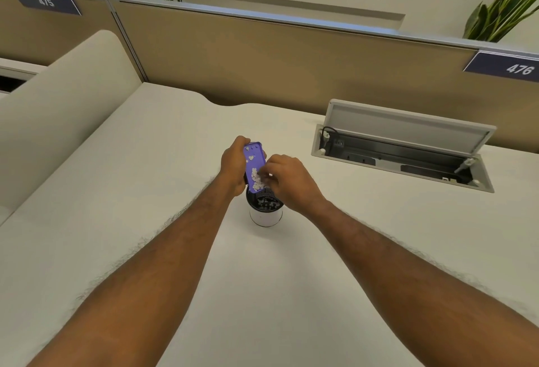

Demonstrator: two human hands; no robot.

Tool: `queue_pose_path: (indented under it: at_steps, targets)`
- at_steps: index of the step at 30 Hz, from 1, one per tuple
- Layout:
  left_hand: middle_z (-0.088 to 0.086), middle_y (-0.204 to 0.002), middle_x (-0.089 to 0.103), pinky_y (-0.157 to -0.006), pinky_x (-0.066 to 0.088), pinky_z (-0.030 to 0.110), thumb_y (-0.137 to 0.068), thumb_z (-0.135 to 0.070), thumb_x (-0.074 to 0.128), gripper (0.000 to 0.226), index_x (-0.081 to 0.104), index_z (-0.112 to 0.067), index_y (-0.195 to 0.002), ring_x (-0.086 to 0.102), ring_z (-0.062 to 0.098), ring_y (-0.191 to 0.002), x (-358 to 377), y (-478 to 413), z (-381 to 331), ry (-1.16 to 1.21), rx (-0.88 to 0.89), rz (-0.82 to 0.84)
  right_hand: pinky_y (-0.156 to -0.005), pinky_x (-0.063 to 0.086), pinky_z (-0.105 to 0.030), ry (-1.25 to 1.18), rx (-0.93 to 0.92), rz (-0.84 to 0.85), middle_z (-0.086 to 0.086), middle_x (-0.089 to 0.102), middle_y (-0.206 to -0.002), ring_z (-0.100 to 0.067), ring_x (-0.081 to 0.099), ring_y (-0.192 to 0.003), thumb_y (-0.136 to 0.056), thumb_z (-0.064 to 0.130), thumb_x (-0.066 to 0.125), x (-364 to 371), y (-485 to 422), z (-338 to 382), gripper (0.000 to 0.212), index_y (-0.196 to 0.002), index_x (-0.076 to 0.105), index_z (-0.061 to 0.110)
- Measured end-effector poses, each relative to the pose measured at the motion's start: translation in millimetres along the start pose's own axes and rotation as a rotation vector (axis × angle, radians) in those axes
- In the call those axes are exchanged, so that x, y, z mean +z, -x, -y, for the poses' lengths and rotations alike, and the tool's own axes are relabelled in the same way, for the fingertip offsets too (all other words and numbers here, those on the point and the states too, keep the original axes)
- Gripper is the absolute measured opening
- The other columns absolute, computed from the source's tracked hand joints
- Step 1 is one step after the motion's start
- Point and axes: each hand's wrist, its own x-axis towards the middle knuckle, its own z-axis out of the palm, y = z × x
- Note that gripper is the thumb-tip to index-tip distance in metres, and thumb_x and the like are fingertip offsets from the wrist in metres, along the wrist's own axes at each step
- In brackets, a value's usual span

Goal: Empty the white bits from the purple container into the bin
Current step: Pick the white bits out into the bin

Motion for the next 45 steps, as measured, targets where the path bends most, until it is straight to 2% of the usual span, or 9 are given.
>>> queue_pose_path:
  at_steps: [5, 10, 15, 21, 26, 30, 34, 39, 45]
  targets:
    - [0.011, -0.085, 0.068, -0.084, 0.054, 0.04, -0.09, -0.039, 0.048, 0.03, 0.063, -0.013, -0.087, 0.064, 0.025, -0.076, -1, 1, 1, -0.024, 0.007, 0.008, -0.069, 0.053, -0.041, -0.011, 0.036, 0.03, -0.009, 0.071, -0.093, -0.026, 0.063, -0.083, -0.085, 0.018, 0.067, 6, 8, -1, 0.014, -0.096, 0.07, 0.01]
    - [0.007, -0.077, 0.062, -0.077, 0.051, 0.036, -0.089, -0.036, 0.05, 0.024, 0.058, -0.016, -0.078, 0.058, 0.02, -0.067, 1, 6, -1, -0.011, -0.016, -0.025, -0.077, 0.049, -0.042, -0.063, 0.059, -0.088, -0.011, 0.069, -0.098, -0.027, 0.061, -0.087, -0.086, 0.01, 0.063, -9, -6, 7, 0.019, -0.103, 0.069, 0.007]
    - [0.005, -0.075, 0.059, -0.075, 0.05, 0.035, -0.09, -0.034, 0.046, 0.025, 0.058, -0.016, -0.076, 0.056, 0.019, -0.068, 6, 7, -3, -0.023, -0.004, -0.014, -0.073, 0.052, -0.043, 0.047, -0.096, -0.04, -0.015, 0.067, -0.1, -0.032, 0.06, -0.085, -0.08, 0.003, 0.068, -6, -5, 16, 0.026, -0.106, 0.068, 0.004]
    - [0.017, -0.097, 0.063, -0.082, 0.051, 0.04, -0.088, -0.04, 0.048, 0.035, 0.059, -0.009, -0.1, 0.058, 0.028, -0.083, 0, 8, -2, -0.054, 0.003, 0.0, -0.069, 0.046, -0.039, 0.133, -0.175, 0.054, -0.006, 0.067, -0.092, -0.028, 0.058, -0.077, -0.077, 0.005, 0.07, 5, 16, 9, 0.025, -0.1, 0.069, 0.013]
    - [0.007, -0.077, 0.059, -0.08, 0.048, 0.038, -0.091, -0.032, 0.046, 0.025, 0.057, -0.017, -0.074, 0.055, 0.023, -0.075, 7, 11, -2, -0.069, 0.029, -0.012, -0.083, 0.042, -0.043, 0.071, -0.055, -0.076, -0.013, 0.063, -0.108, -0.032, 0.056, -0.096, -0.076, 0.004, 0.069, -5, 2, 17, 0.038, -0.114, 0.062, 0.007]
    - [0.006, -0.074, 0.058, -0.081, 0.047, 0.038, -0.093, -0.03, 0.043, 0.03, 0.057, -0.018, -0.069, 0.054, 0.024, -0.078, 11, 13, -2, -0.058, 0.043, -0.013, -0.086, 0.043, -0.044, 0.071, -0.015, -0.084, -0.016, 0.06, -0.112, -0.033, 0.055, -0.1, -0.074, 0.007, 0.073, -6, -2, 21, 0.047, -0.118, 0.058, 0.004]
    - [0.008, -0.084, 0.06, -0.088, 0.05, 0.043, -0.094, -0.034, 0.042, 0.029, 0.059, -0.019, -0.076, 0.055, 0.028, -0.084, 10, 14, 0, -0.089, 0.051, -0.027, -0.09, 0.039, -0.043, 0.061, -0.024, -0.087, -0.014, 0.062, -0.112, -0.031, 0.055, -0.102, -0.078, 0.006, 0.069, -4, 5, 18, 0.036, -0.113, 0.062, 0.007]
    - [0.006, -0.075, 0.059, -0.081, 0.047, 0.039, -0.092, -0.033, 0.044, 0.027, 0.057, -0.019, -0.073, 0.055, 0.026, -0.079, 11, 16, 1, -0.107, 0.05, -0.015, -0.088, 0.043, -0.044, -0.009, 0.052, -0.158, -0.012, 0.062, -0.107, -0.028, 0.056, -0.097, -0.081, 0.008, 0.066, -5, 1, 18, 0.029, -0.11, 0.063, 0.007]
    - [0.005, -0.077, 0.06, -0.071, 0.05, 0.034, -0.091, -0.032, 0.044, 0.026, 0.058, -0.017, -0.075, 0.057, 0.021, -0.072, 9, 16, -2, -0.055, 0.04, -0.018, -0.079, 0.048, -0.044, 0.077, -0.104, -0.066, -0.014, 0.063, -0.099, -0.031, 0.056, -0.086, -0.075, 0.0, 0.068, 0, 8, 22, 0.028, -0.102, 0.065, 0.004]
